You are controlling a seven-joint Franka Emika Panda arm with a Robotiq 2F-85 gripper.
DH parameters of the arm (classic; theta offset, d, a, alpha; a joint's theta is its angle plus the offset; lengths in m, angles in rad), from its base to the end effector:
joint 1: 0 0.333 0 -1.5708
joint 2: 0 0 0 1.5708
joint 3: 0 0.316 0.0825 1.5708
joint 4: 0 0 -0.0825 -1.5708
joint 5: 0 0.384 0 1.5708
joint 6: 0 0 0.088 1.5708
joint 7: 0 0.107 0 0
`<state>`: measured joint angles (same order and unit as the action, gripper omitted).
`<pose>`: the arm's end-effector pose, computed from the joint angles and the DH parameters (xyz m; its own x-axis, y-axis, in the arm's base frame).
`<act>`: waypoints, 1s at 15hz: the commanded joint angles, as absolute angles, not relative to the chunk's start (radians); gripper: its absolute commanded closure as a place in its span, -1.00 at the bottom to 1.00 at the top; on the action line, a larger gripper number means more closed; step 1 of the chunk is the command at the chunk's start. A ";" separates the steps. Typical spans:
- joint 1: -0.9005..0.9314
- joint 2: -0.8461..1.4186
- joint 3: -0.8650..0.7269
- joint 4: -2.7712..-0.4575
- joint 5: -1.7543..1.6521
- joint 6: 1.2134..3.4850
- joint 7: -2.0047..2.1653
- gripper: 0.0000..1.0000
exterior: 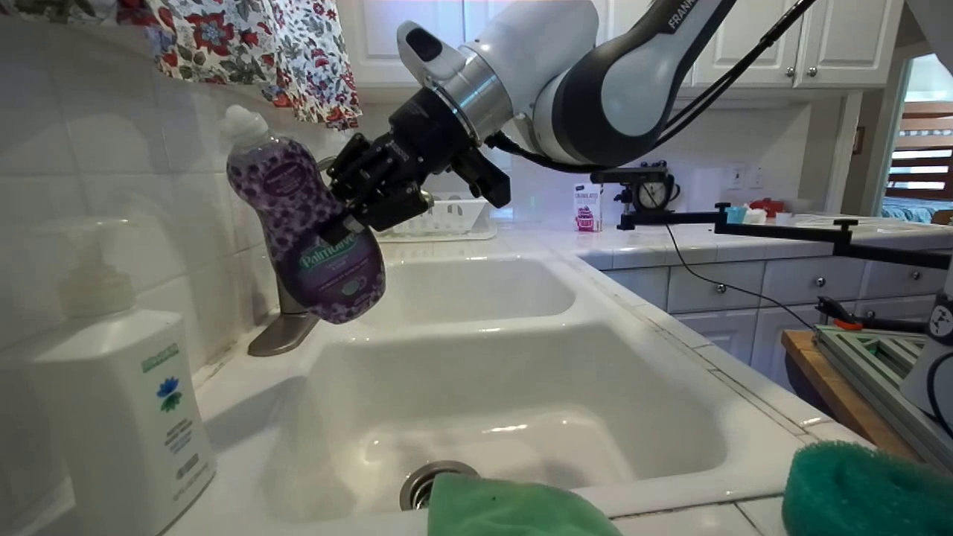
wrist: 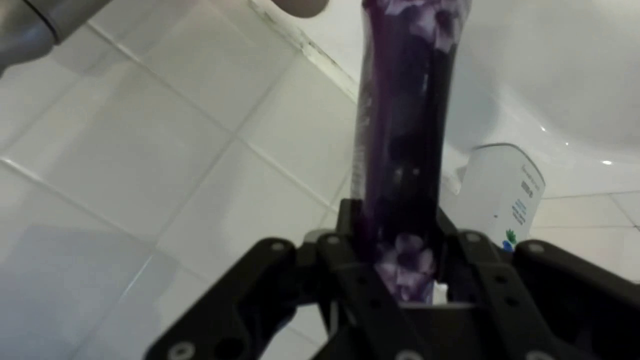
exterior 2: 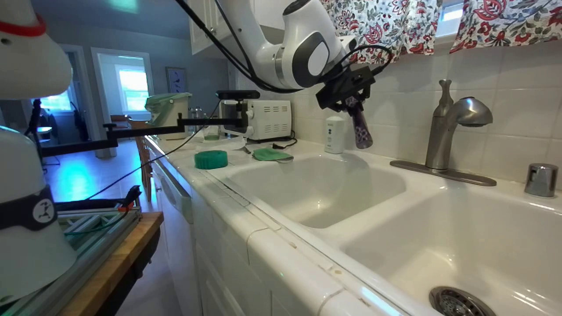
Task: Pick up the purple bottle and pour some of its contents in the sink
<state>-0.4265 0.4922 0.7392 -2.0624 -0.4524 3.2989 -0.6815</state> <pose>0.6052 0.1947 0.3602 0.0472 0.7760 0.6289 0.7553 -0.4398 0.4859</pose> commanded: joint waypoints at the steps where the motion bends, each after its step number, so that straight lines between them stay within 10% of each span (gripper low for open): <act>1: -0.651 0.675 1.006 -2.007 -0.567 3.278 -0.745 0.80; 15: -0.878 1.055 1.352 -1.948 -0.451 2.881 -1.149 0.80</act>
<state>-0.8952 0.9983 1.3207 -1.9873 -0.5212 2.9250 -1.0385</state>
